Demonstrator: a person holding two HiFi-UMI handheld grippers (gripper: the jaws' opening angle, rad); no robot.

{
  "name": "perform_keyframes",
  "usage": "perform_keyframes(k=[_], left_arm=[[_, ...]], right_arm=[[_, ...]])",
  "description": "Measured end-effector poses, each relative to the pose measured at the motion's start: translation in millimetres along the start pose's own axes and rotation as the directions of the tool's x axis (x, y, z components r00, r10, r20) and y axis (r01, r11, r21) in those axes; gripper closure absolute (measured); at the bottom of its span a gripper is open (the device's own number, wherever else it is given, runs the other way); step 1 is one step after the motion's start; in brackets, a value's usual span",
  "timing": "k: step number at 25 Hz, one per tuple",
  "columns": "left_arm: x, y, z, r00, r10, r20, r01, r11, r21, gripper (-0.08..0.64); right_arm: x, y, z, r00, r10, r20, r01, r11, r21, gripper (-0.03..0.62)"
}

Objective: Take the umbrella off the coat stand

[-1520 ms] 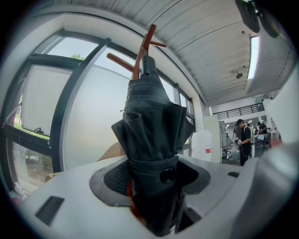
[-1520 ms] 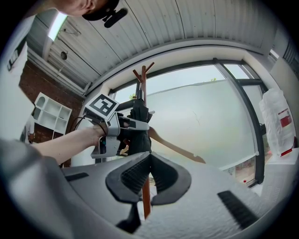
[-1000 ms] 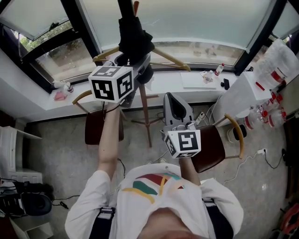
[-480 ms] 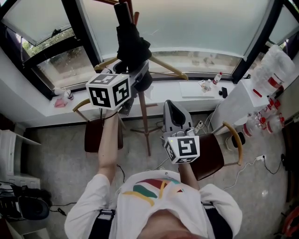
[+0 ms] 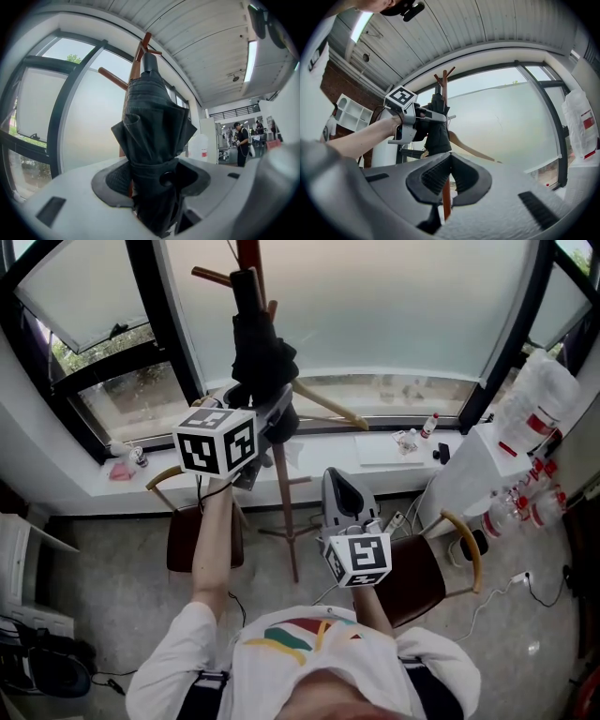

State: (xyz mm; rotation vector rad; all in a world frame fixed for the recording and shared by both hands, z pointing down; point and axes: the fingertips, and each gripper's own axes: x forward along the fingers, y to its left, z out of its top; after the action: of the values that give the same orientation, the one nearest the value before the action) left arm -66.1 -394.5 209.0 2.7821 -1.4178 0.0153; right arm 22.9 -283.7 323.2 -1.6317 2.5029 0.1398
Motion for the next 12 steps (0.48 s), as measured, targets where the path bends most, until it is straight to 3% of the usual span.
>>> perform_keyframes(k=[12], left_arm=[[-11, 3, 28, 0.998, 0.047, 0.048, -0.047, 0.999, 0.003, 0.318]], right_arm=[[-4, -16, 4, 0.999, -0.029, 0.017, 0.029, 0.999, 0.017, 0.594]])
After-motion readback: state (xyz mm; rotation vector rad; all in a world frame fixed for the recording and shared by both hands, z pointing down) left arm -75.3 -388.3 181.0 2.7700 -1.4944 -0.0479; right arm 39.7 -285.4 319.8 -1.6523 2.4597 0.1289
